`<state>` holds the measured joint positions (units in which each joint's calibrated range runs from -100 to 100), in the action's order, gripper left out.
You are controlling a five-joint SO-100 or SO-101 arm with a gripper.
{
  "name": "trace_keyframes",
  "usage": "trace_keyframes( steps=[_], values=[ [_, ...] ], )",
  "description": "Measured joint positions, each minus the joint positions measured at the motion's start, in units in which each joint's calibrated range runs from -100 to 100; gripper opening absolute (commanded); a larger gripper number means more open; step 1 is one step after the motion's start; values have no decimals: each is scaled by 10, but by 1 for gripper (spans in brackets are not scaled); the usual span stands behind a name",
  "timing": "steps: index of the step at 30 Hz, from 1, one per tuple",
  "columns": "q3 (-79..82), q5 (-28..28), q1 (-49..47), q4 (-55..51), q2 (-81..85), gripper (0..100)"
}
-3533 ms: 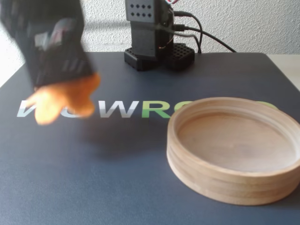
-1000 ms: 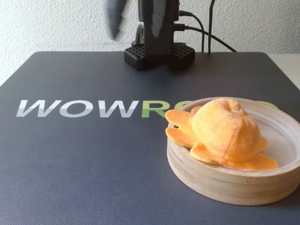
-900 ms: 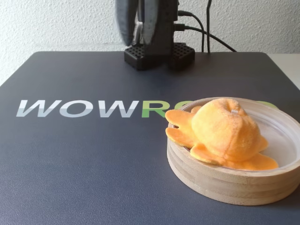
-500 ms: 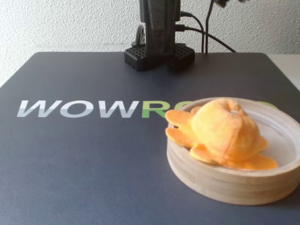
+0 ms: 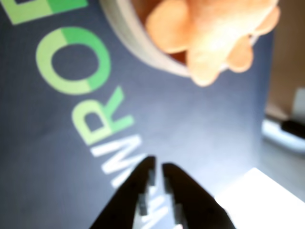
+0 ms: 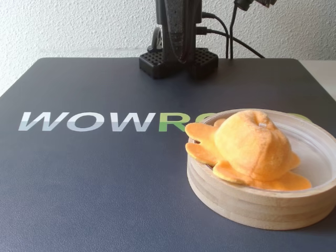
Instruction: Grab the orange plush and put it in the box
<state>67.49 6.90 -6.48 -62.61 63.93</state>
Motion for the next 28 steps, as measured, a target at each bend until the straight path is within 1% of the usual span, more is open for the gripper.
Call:
trace_keyframes(
  steps=[28],
  values=[
    [0, 1, -5, -16, 1, 1]
  ],
)
